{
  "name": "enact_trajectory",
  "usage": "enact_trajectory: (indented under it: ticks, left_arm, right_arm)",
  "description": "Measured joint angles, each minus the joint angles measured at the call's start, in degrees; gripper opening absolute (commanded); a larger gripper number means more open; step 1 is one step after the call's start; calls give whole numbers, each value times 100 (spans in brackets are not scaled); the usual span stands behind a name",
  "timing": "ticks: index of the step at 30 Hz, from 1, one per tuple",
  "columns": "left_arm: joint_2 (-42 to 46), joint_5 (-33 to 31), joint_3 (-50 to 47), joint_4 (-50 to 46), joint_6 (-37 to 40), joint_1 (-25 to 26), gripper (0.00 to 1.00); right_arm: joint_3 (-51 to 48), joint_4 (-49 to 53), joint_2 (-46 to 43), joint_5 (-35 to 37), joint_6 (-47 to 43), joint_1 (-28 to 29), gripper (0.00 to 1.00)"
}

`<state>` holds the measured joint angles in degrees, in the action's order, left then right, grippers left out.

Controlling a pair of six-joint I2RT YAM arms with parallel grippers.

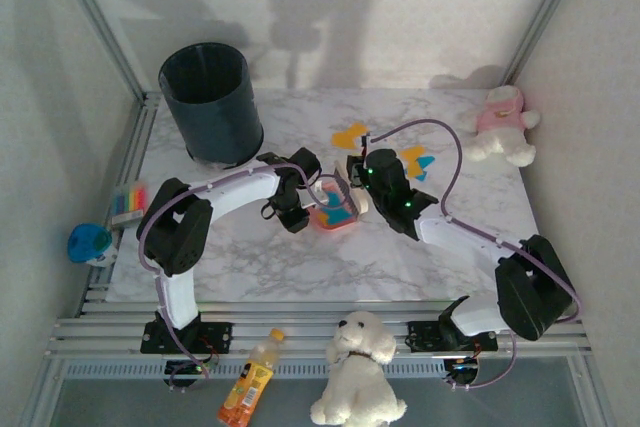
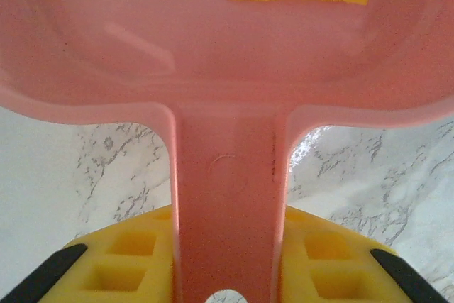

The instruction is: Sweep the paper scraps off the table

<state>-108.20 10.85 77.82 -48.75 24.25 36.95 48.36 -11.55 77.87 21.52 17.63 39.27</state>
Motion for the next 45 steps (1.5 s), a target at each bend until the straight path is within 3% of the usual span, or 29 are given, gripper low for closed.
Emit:
enact_trajectory:
  ticks: [21, 37, 45]
  left_arm:
    - [101, 22, -114, 98, 4, -2, 0]
    - [101, 66, -114, 118, 4, -2, 0]
    - [101, 68, -114, 118, 4, -2, 0]
  right_arm:
    - [-170, 782, -323, 376, 129, -400, 0]
    - [138, 820, 120, -1381, -28, -404, 0]
    - [138, 752, 94, -1665, -50, -402, 0]
